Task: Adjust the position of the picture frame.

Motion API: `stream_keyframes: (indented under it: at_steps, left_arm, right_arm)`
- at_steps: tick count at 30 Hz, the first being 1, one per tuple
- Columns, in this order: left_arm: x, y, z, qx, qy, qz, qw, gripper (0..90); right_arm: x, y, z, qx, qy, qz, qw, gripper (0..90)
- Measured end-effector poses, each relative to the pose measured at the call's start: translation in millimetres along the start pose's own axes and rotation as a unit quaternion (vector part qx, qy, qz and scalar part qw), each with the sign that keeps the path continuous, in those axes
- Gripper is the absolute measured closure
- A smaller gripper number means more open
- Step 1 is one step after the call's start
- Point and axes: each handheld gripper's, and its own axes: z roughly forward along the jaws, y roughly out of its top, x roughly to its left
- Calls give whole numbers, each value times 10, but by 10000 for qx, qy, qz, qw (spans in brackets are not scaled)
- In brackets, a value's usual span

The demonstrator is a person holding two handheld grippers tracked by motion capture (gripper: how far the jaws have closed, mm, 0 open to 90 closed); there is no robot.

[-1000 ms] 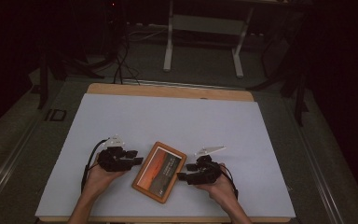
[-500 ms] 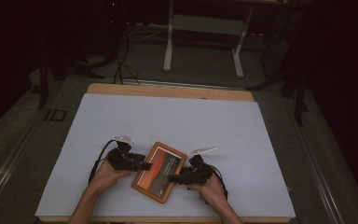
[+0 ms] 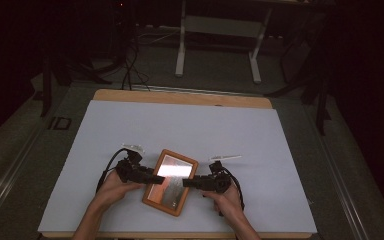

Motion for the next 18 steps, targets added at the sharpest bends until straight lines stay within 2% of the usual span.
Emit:
stream_keyframes:
  at_steps: [3, 4, 7, 15, 18]
  left_arm:
    - [-19, 4, -23, -67, 29, 25, 10000, 540]
    - [-100, 19, -65, -221, 140, 118, 9996, 568]
    - [-158, 33, -70, -299, 235, 158, 9991, 593]
    - [-237, 89, 15, -451, 225, 200, 9985, 641]
    - [-255, 118, 73, -461, 192, 128, 9987, 643]
  right_arm:
    - [21, 40, -37, -126, 23, -43, 9999, 606]
    - [47, 101, -89, -279, 14, -78, 9996, 634]
    - [77, 168, -141, -348, -80, -149, 9993, 636]
    - [90, 305, -280, -514, -329, -330, 9976, 605]
    - [71, 339, -332, -536, -408, -371, 9970, 601]
